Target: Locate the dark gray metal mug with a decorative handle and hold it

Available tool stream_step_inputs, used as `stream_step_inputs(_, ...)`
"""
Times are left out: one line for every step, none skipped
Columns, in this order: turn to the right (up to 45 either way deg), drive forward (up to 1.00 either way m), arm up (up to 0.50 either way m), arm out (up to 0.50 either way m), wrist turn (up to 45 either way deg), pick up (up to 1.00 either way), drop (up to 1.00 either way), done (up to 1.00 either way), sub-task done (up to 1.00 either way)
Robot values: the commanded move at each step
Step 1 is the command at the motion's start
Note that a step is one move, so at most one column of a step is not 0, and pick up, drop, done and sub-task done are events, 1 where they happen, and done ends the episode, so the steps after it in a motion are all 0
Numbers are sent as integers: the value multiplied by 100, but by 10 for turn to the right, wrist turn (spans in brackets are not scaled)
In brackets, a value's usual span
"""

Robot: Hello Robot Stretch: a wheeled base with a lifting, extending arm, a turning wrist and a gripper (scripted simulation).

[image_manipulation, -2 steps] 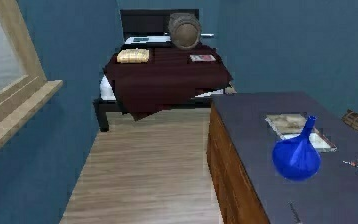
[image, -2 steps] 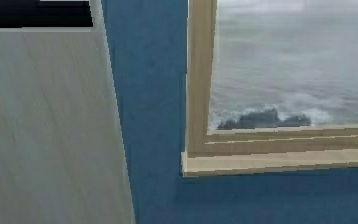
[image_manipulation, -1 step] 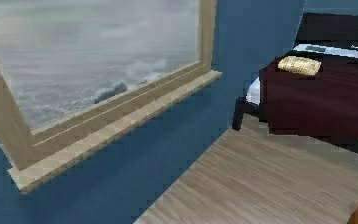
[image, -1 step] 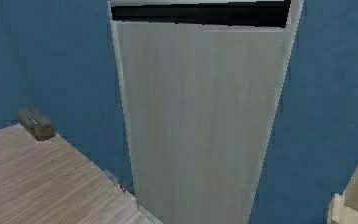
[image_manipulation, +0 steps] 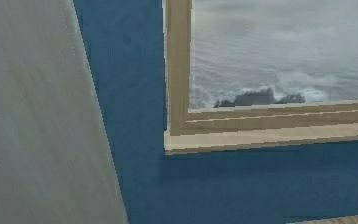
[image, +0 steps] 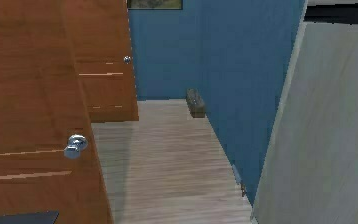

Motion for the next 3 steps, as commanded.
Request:
stream_step_inputs(-60, 0, 0, 0, 0, 0, 0, 0, 0)
stream_step_inputs(-30, 0, 0, 0, 0, 0, 0, 0, 0)
stream_step_inputs(30, 0, 0, 0, 0, 0, 0, 0, 0)
